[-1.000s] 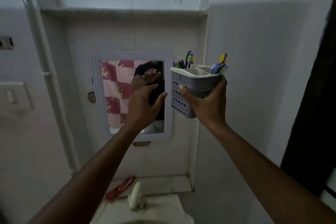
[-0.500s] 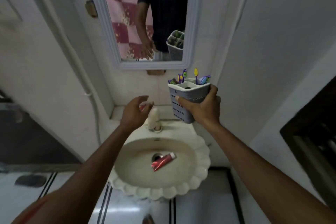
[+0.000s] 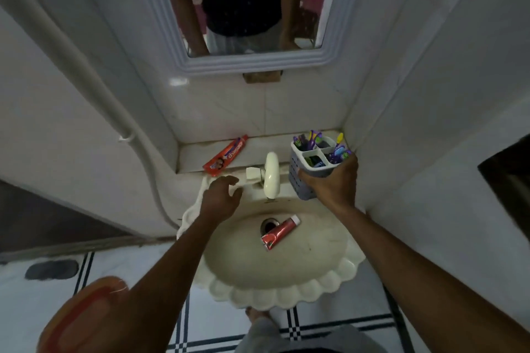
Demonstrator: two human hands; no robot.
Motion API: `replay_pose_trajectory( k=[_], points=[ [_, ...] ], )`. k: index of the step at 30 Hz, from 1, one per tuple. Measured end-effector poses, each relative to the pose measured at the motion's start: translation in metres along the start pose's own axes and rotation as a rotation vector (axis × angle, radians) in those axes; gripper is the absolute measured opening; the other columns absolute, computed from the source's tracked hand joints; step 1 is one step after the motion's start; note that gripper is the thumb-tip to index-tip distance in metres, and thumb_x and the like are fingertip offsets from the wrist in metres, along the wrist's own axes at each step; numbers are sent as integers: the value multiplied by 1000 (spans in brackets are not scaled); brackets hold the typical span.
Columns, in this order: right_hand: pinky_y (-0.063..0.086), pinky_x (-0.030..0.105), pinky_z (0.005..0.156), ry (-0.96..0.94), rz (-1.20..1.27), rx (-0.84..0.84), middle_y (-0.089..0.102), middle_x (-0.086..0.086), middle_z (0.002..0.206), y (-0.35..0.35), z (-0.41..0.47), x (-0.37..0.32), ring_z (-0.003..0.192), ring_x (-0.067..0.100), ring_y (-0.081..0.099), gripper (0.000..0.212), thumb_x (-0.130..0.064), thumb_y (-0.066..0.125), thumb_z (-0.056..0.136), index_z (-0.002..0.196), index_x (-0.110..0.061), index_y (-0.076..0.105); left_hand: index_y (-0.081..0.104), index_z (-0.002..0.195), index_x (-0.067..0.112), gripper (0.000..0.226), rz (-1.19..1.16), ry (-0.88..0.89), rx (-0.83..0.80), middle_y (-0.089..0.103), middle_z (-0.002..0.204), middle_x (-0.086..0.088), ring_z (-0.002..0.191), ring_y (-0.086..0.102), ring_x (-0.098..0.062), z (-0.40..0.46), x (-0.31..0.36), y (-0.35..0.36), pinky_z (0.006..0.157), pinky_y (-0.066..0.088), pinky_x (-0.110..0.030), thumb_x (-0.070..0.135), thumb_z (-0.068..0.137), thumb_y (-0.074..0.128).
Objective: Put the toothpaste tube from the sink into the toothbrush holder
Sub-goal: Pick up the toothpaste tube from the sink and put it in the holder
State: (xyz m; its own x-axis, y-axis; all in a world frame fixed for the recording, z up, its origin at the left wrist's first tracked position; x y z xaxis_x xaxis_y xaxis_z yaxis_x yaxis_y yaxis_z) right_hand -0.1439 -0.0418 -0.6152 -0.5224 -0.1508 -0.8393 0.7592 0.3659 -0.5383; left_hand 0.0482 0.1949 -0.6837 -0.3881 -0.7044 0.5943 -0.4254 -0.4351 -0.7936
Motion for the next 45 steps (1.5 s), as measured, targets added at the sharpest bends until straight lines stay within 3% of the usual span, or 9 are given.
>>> replay_pose_trajectory(
  k=[3,7,13,19,24,29,33,41,45],
  points=[
    [59,53,110,1,-5,38,48,3,145,17,7,11,140,33,58,137,-66,105,48,152,-9,36,68,135,15,50,-23,67,10,71,134,-7,124,66,-30,21,-7,19,99,56,-48,44,95,69],
    [54,36,112,-2,-6,13,41,6,147,36,13,17,143,30,52,136,-48,113,54,153,-4,30,59,146,28,59,-79,110,-42,70,139,4,125,67,-24,33,-3,31,101,56,-48,53,92,64],
    [60,46,101,33,-70,-55,41,6,155,42,1,31,142,29,56,145,-68,105,55,159,-17,17,58,148,16,60,-101,-9,36,70,139,-5,126,66,-29,17,6,32,103,55,-50,45,97,73],
    [53,45,110,4,-107,-171,44,1,156,29,-5,44,148,26,49,140,-70,100,60,162,-21,18,74,103,19,22,-149,-175,-47,75,95,4,91,72,-20,-22,10,63,77,52,-32,40,100,71],
    [51,41,113,9,-70,-213,48,0,158,24,-2,49,146,23,53,136,-74,98,62,163,-22,22,78,85,21,11,-174,-134,-194,77,86,3,89,76,-22,-54,16,114,73,51,-26,24,94,72],
    [56,41,106,-26,-90,-158,59,-6,142,15,-2,55,133,21,61,122,-83,97,56,146,-22,40,73,122,34,32,-30,-110,-333,76,118,2,109,72,-25,-57,2,166,84,58,-37,42,92,67],
    [57,43,106,-47,-88,-158,61,-5,143,14,0,61,134,19,60,124,-83,97,56,147,-21,41,60,140,32,45,136,-130,-333,66,129,-3,120,63,-30,-51,-1,189,94,56,-46,36,95,65],
    [58,44,110,-116,-44,-195,60,-4,151,3,-5,61,140,19,59,129,-81,98,59,157,-22,38,53,148,30,57,423,-141,-358,60,134,-6,126,56,-31,-58,-5,195,101,45,-46,33,94,70],
    [60,46,109,-147,33,-206,62,-5,151,-13,-3,50,139,18,63,132,-81,99,58,158,-22,37,59,141,26,45,423,-153,-265,68,123,-8,118,61,-32,-69,14,163,98,43,-44,31,96,63]
  ],
)
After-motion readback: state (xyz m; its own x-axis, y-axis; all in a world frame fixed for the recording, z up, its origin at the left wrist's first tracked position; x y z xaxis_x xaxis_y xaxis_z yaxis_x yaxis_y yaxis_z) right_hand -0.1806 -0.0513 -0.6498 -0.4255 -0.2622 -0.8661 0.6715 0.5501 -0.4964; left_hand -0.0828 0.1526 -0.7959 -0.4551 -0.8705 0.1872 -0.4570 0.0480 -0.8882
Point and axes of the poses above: each hand's wrist, its own z-axis towards the middle knuckle, its own y-axis out of the palm, x = y × z, the point moved 4 cm from there along z, towards the middle knuckle
